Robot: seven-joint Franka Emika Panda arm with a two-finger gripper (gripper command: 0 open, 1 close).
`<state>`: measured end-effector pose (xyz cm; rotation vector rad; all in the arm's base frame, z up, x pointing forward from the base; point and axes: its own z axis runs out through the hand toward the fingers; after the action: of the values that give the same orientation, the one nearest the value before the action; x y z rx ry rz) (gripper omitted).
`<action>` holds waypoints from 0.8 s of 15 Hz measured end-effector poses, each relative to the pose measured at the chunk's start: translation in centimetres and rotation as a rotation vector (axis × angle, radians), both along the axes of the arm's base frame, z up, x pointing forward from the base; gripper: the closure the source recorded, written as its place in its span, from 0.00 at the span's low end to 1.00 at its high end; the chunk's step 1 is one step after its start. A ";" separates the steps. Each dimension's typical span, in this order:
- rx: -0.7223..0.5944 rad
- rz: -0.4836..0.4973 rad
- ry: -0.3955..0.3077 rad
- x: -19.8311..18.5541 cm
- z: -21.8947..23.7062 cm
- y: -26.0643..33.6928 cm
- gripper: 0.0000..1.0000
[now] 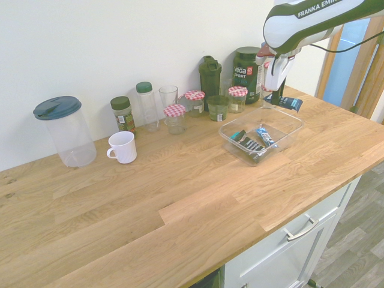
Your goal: Put the protein bar into the container
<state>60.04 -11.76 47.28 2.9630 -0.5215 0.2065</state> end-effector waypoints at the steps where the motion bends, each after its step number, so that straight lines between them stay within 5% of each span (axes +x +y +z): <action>1: -0.004 0.002 0.005 0.0 -0.4 0.7 1.00; 11: -0.032 -0.018 0.039 0.5 -7.9 2.6 1.00; 12: -0.034 -0.020 0.039 0.5 -8.0 2.7 0.00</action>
<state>60.51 -9.09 39.33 2.9214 -0.5371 0.1537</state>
